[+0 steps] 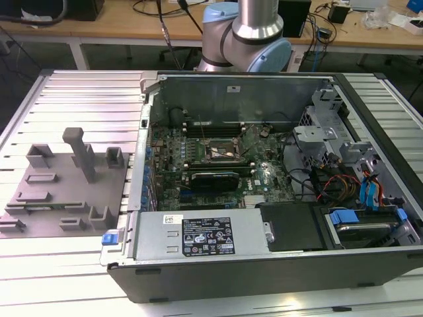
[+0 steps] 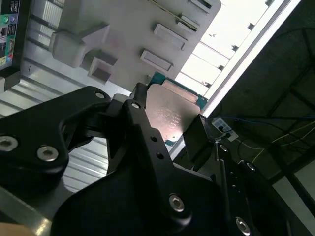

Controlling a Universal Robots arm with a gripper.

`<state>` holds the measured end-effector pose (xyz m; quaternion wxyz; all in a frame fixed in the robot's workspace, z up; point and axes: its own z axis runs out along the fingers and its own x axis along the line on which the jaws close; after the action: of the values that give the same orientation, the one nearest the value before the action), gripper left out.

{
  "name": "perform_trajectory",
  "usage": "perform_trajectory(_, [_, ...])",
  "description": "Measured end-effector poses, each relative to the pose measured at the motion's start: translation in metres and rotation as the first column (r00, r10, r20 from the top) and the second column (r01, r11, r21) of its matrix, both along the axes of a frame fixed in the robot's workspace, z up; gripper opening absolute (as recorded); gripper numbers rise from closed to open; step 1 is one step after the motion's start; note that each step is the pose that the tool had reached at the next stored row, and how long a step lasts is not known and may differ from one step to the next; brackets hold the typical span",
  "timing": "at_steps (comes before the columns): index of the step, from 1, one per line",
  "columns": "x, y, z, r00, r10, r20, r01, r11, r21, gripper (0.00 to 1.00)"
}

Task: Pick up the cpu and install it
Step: 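Pick up the cpu and move it towards the insertion slot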

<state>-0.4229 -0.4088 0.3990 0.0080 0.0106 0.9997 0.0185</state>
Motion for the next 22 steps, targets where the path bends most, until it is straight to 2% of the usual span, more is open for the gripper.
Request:
perform_trajectory(5, [0.0000,0.0006,0.0193,1.0000,0.000,-0.0001,0.000,1.0000,0.0000,0.55])
perform_trajectory(7, [0.0000,0.0007,0.0250,1.0000,0.000,-0.0001,0.000,1.0000,0.0000,0.55])
perform_trajectory(9, [0.0000,0.0011,0.0355,1.0000,0.000,-0.0001,0.000,1.0000,-0.0001,0.55])
perform_trajectory(10, [0.0000,0.0014,0.0430,1.0000,0.000,0.0000,0.000,1.0000,0.0000,0.55])
perform_trajectory(14, [0.0000,0.0022,0.0617,1.0000,0.000,0.0000,0.000,1.0000,-0.0001,0.55])
perform_trajectory(16, [0.0000,0.0023,0.0666,1.0000,0.000,-0.0001,0.000,1.0000,-0.0001,0.55])
perform_trajectory(22, [0.0014,0.0024,0.0671,1.0000,0.000,-0.0004,0.000,1.0000,-0.0003,0.55])
